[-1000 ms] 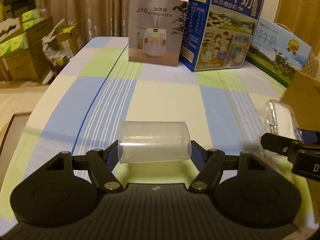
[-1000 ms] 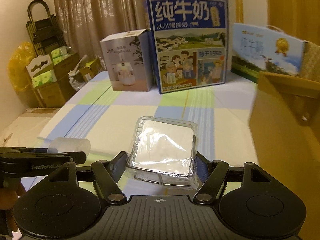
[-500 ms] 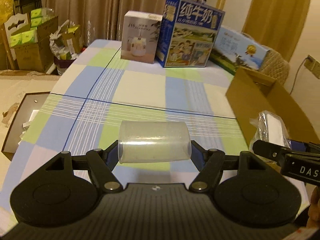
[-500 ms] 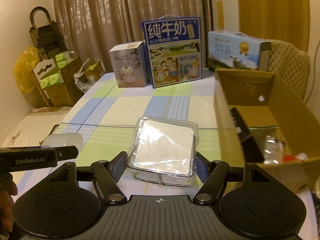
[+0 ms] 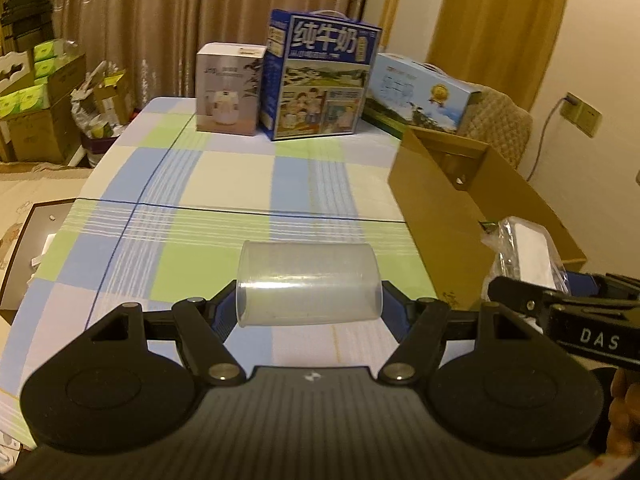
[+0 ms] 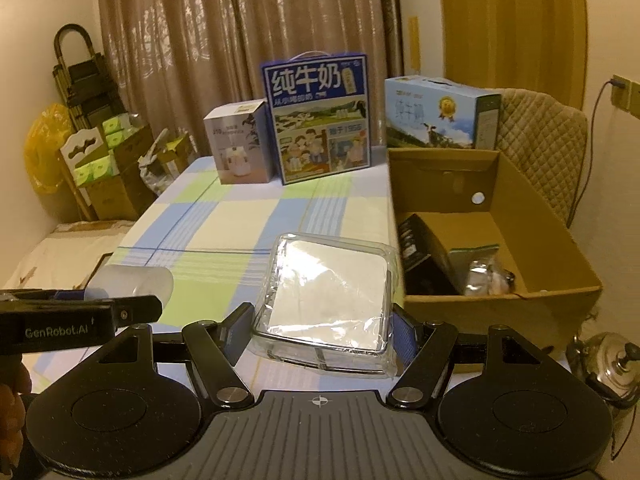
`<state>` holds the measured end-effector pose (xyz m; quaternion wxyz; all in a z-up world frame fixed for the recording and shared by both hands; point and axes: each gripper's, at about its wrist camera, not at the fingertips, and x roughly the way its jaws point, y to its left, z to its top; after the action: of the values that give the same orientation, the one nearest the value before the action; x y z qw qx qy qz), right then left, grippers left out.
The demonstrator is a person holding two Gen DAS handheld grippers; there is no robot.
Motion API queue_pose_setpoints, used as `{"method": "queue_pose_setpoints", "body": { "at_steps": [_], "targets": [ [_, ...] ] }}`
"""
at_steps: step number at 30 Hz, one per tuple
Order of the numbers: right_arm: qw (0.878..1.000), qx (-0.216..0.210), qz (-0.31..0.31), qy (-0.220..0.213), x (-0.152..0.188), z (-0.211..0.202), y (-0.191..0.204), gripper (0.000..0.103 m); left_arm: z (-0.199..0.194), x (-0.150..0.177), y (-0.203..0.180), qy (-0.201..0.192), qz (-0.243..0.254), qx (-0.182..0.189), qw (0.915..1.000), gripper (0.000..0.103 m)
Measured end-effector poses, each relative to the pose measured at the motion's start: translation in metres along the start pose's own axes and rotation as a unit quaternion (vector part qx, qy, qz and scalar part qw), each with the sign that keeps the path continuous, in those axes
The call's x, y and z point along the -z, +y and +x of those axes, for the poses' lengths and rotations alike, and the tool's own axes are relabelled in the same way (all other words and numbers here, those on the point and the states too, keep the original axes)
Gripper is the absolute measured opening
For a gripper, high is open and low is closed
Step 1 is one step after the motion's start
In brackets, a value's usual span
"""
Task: Organize objects
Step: 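Carry the cylinder with the left tool while the right tool carries the pack to the box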
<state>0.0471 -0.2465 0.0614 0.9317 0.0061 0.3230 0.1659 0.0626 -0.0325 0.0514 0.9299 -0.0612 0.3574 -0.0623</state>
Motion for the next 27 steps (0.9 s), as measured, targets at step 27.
{"method": "queue_pose_setpoints", "body": {
  "at_steps": [27],
  "targets": [
    [0.997, 0.055, 0.047, -0.025, -0.007, -0.031, -0.076, 0.067, 0.000, 0.000, -0.067, 0.013, 0.054, 0.047, 0.9974, 0.067]
  ]
}}
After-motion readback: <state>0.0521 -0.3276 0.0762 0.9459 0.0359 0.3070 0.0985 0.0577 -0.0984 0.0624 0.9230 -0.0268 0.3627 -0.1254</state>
